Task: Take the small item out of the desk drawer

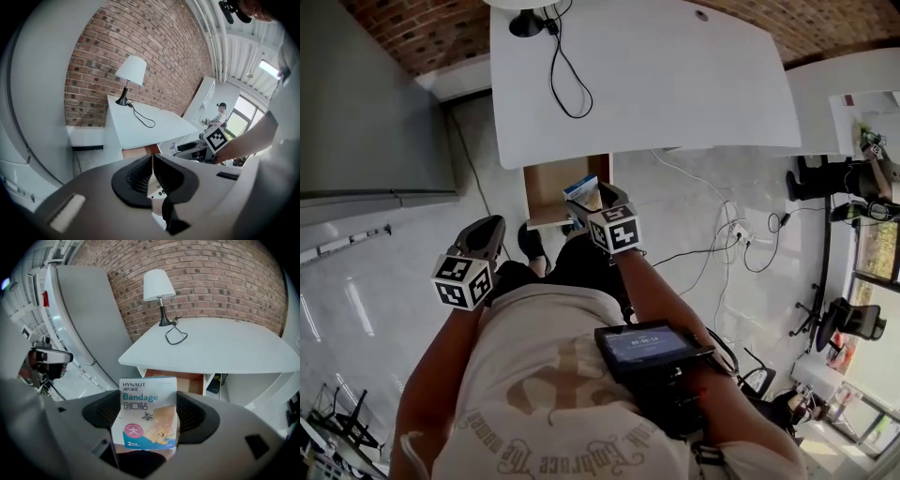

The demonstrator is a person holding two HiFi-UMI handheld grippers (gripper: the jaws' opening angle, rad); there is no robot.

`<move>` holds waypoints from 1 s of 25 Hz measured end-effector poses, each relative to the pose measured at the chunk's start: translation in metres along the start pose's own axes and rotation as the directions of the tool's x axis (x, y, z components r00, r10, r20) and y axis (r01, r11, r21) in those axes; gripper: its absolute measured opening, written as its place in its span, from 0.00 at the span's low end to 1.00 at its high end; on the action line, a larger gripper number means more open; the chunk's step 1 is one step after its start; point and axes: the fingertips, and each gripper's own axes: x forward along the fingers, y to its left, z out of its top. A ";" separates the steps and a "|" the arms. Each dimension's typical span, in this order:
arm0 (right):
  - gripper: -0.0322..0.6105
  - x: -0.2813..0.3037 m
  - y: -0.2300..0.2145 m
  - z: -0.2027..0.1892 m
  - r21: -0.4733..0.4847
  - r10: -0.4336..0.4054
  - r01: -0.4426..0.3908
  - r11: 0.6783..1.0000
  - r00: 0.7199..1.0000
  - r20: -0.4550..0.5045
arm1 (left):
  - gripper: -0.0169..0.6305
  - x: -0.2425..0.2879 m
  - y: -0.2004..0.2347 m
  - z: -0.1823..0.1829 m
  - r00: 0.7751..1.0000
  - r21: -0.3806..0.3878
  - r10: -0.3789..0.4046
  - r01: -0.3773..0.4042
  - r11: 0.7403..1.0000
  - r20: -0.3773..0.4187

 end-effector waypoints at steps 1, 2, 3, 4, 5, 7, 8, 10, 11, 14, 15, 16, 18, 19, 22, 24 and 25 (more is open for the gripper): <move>0.60 -0.004 -0.001 0.001 0.001 -0.002 0.002 1.000 1.000 0.006 | 0.05 0.001 -0.002 0.001 1.000 0.005 -0.004 0.004 1.000 0.001; 0.60 -0.007 -0.001 0.002 0.002 -0.003 0.003 1.000 1.000 0.011 | 0.05 0.002 -0.004 0.003 1.000 0.010 -0.008 0.008 1.000 0.002; 0.60 -0.010 -0.002 0.003 0.004 -0.005 0.004 1.000 1.000 0.017 | 0.05 0.003 -0.006 0.004 1.000 0.014 -0.011 0.011 1.000 0.003; 0.60 -0.013 -0.002 0.004 0.006 -0.006 0.006 1.000 1.000 0.024 | 0.05 0.004 -0.008 0.005 1.000 0.016 -0.013 0.013 1.000 0.006; 0.60 -0.016 -0.002 0.005 0.008 -0.007 0.007 1.000 0.999 0.033 | 0.05 0.004 -0.008 0.006 1.000 0.018 -0.015 0.015 1.000 0.009; 0.60 -0.022 -0.001 0.009 0.012 -0.007 0.007 1.000 0.999 0.054 | 0.05 0.004 -0.008 0.010 1.000 0.018 -0.013 0.013 1.000 0.018; 0.60 -0.025 0.001 0.012 0.012 -0.005 0.004 1.000 0.998 0.066 | 0.05 0.004 -0.007 0.012 1.000 0.016 -0.010 0.010 1.000 0.023; 0.60 -0.032 0.003 0.018 0.014 0.002 -0.003 1.000 0.996 0.091 | 0.05 0.004 -0.005 0.017 0.999 0.017 -0.006 0.005 1.000 0.034; 0.60 -0.034 0.004 0.021 0.015 0.004 -0.006 1.000 0.995 0.104 | 0.05 0.004 -0.005 0.020 0.999 0.021 -0.005 0.004 1.000 0.038; 0.60 -0.042 0.006 0.030 0.016 0.009 -0.012 1.000 0.990 0.142 | 0.05 0.006 -0.006 0.028 0.999 0.037 -0.011 0.009 0.999 0.050; 0.60 -0.045 0.007 0.033 0.016 0.011 -0.014 1.000 0.988 0.155 | 0.05 0.006 -0.008 0.029 0.999 0.042 -0.015 0.013 0.999 0.053; 0.60 -0.049 0.008 0.036 0.015 0.013 -0.016 1.000 0.986 0.168 | 0.05 0.007 -0.011 0.031 0.998 0.046 -0.018 0.016 0.999 0.054; 0.60 -0.056 0.010 0.043 0.012 0.019 -0.022 1.000 0.981 0.193 | 0.05 0.008 -0.017 0.033 0.998 0.054 -0.026 0.023 0.998 0.053; 0.60 -0.061 0.011 0.047 0.009 0.023 -0.025 1.000 0.979 0.205 | 0.05 0.009 -0.021 0.034 0.998 0.059 -0.030 0.027 0.998 0.052; 0.60 -0.076 0.011 0.053 0.010 0.027 -0.030 1.000 0.972 0.235 | 0.05 0.011 -0.034 0.036 0.998 0.085 -0.049 0.044 0.995 0.051; 0.60 -0.083 0.011 0.053 0.012 0.030 -0.034 0.999 0.967 0.252 | 0.05 0.013 -0.041 0.039 0.997 0.106 -0.061 0.055 0.993 0.054; 0.60 -0.087 0.012 0.055 0.010 0.033 -0.037 0.999 0.965 0.261 | 0.05 0.013 -0.043 0.042 0.996 0.115 -0.066 0.059 0.992 0.057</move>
